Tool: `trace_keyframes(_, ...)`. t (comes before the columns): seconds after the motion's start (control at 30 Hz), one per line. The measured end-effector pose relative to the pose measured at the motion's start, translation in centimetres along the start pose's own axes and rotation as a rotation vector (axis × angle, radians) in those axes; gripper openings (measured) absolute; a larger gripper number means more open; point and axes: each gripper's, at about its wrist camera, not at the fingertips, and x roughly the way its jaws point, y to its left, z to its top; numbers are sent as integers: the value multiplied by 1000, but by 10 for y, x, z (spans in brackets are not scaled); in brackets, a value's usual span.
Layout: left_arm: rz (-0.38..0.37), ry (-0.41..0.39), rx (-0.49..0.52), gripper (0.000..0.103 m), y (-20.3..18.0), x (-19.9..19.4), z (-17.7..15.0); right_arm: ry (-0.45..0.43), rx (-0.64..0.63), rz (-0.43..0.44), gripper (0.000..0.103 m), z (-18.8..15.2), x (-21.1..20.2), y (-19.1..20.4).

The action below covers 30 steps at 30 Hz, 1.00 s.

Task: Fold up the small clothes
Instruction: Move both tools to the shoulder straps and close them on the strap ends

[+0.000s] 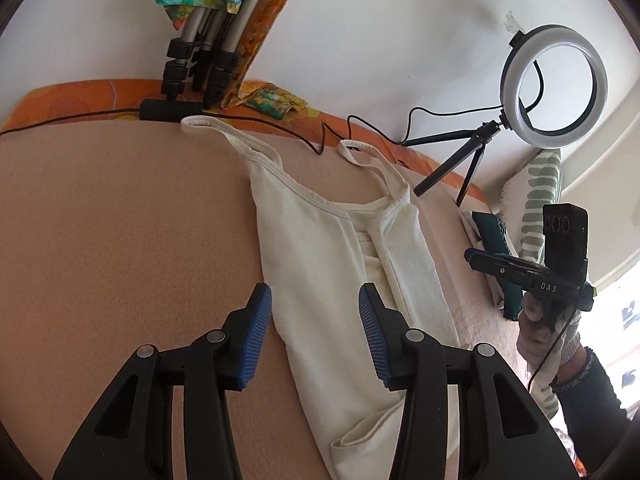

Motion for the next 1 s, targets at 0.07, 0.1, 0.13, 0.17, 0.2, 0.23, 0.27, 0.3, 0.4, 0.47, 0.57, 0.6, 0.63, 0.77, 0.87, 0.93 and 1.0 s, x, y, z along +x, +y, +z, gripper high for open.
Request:
trace_keyframes(0.07,-15,10,-10,44,6,12,7,6,15,16,44,9,14,-8)
trace_keyframes(0.1,-30,15,-19,44,10,18,11,12,28,24,44,14,21,-12)
trace_keyframes(0.13,-33,15,-23,44,13,24,15,18,37,32,44,18,28,-16)
trace_keyframes(0.17,-32,15,-21,44,15,29,18,20,43,40,44,22,34,-19)
trace_keyframes(0.2,-30,15,-20,44,16,34,20,20,45,44,44,26,40,-23)
trace_keyframes(0.23,-37,17,-21,44,18,39,22,19,46,51,44,30,45,-27)
trace_keyframes(0.27,-42,22,-23,44,20,44,25,20,47,61,44,34,51,-31)
trace_keyframes(0.3,-43,24,-25,44,22,49,29,19,49,67,44,38,55,-34)
trace_keyframes(0.4,-56,28,-12,44,25,60,35,13,46,84,44,49,67,-41)
trace_keyframes(0.47,-53,15,14,44,23,63,39,14,38,87,44,55,72,-43)
trace_keyframes(0.57,-50,-4,22,44,25,67,46,12,27,88,44,61,81,-46)
trace_keyframes(0.6,-53,-11,19,44,26,67,48,7,19,89,44,64,82,-46)
trace_keyframes(0.63,-56,-16,16,44,27,68,50,4,16,89,44,65,84,-46)
trace_keyframes(0.77,-46,-19,29,41,24,71,55,11,20,118,41,72,87,-49)
trace_keyframes(0.87,-42,-16,33,36,24,73,57,21,7,114,32,76,90,-47)
trace_keyframes(0.93,-40,-14,22,27,25,76,57,30,2,117,20,77,91,-46)
trace_keyframes(1.0,-42,-20,13,14,26,76,57,32,1,115,15,78,92,-43)
